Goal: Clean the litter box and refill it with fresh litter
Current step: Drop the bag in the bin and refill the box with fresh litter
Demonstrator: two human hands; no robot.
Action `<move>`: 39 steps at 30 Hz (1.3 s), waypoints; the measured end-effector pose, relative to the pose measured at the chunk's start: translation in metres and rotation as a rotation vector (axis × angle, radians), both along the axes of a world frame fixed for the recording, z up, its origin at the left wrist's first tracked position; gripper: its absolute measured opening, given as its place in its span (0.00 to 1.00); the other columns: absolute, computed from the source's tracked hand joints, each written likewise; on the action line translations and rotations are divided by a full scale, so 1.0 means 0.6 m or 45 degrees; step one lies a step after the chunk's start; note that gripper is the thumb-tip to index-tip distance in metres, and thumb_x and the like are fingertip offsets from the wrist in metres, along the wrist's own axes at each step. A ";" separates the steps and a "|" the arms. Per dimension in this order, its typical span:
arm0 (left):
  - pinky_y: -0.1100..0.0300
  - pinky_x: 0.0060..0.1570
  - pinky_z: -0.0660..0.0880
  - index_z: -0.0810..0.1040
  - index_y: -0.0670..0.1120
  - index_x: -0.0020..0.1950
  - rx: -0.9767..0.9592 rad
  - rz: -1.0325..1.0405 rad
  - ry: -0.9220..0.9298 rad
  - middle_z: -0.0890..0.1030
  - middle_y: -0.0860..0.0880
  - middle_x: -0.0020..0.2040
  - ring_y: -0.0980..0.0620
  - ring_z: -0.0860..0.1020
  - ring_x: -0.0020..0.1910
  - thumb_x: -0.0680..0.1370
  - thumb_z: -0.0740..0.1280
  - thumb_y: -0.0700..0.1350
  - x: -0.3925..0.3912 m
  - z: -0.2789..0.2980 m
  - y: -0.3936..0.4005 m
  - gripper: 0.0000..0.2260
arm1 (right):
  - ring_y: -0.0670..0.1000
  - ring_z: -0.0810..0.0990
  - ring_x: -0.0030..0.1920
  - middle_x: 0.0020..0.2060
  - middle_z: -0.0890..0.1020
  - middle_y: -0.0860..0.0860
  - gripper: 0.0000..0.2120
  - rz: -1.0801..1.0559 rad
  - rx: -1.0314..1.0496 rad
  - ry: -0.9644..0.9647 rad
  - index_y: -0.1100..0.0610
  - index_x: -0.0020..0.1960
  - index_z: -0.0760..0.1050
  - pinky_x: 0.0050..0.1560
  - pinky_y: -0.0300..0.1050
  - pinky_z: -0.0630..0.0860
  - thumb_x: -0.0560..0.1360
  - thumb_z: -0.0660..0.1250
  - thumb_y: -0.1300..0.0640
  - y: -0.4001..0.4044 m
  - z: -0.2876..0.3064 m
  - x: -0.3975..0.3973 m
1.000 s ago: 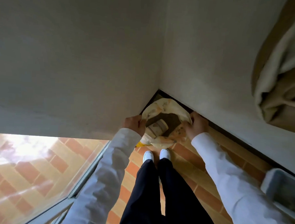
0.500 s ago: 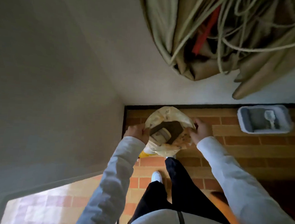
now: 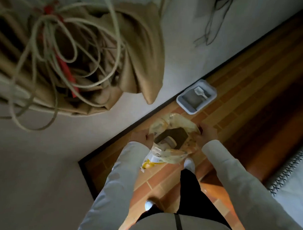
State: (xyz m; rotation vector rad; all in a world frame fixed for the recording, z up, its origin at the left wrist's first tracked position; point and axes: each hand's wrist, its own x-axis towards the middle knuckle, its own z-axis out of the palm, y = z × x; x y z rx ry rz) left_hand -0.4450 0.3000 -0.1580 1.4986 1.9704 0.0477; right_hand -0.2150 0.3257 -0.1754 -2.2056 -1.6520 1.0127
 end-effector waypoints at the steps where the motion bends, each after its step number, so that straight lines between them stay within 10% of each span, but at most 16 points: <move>1: 0.54 0.56 0.73 0.78 0.47 0.59 0.002 -0.014 -0.021 0.80 0.43 0.56 0.41 0.77 0.56 0.79 0.58 0.53 0.027 0.002 0.024 0.16 | 0.54 0.73 0.42 0.41 0.77 0.55 0.07 -0.031 -0.008 0.000 0.61 0.51 0.75 0.44 0.43 0.66 0.75 0.66 0.59 0.014 0.002 0.027; 20: 0.59 0.41 0.68 0.77 0.48 0.45 0.050 0.015 -0.055 0.81 0.42 0.47 0.42 0.75 0.43 0.79 0.58 0.52 0.384 0.009 0.475 0.11 | 0.60 0.79 0.48 0.49 0.81 0.60 0.12 0.042 0.070 -0.105 0.62 0.55 0.76 0.44 0.45 0.73 0.74 0.67 0.59 0.478 0.022 0.388; 30: 0.54 0.45 0.73 0.75 0.47 0.43 -0.007 0.153 -0.012 0.81 0.41 0.47 0.39 0.77 0.47 0.79 0.58 0.53 0.434 -0.029 0.678 0.12 | 0.42 0.71 0.33 0.35 0.73 0.44 0.07 0.188 0.177 -0.012 0.57 0.43 0.72 0.33 0.23 0.68 0.73 0.67 0.66 0.726 -0.008 0.423; 35: 0.54 0.45 0.73 0.77 0.46 0.45 -0.031 0.257 -0.004 0.80 0.40 0.47 0.38 0.77 0.47 0.79 0.58 0.53 0.450 -0.029 0.729 0.13 | 0.58 0.79 0.45 0.44 0.81 0.57 0.06 0.283 -0.012 -0.129 0.56 0.46 0.74 0.47 0.50 0.78 0.73 0.69 0.54 0.823 -0.030 0.434; 39: 0.56 0.43 0.71 0.78 0.45 0.49 -0.029 0.361 -0.016 0.80 0.41 0.47 0.40 0.77 0.46 0.80 0.57 0.52 0.464 -0.034 0.765 0.14 | 0.56 0.78 0.40 0.42 0.80 0.57 0.08 0.415 0.014 -0.121 0.57 0.43 0.74 0.40 0.44 0.74 0.71 0.71 0.53 0.893 -0.043 0.436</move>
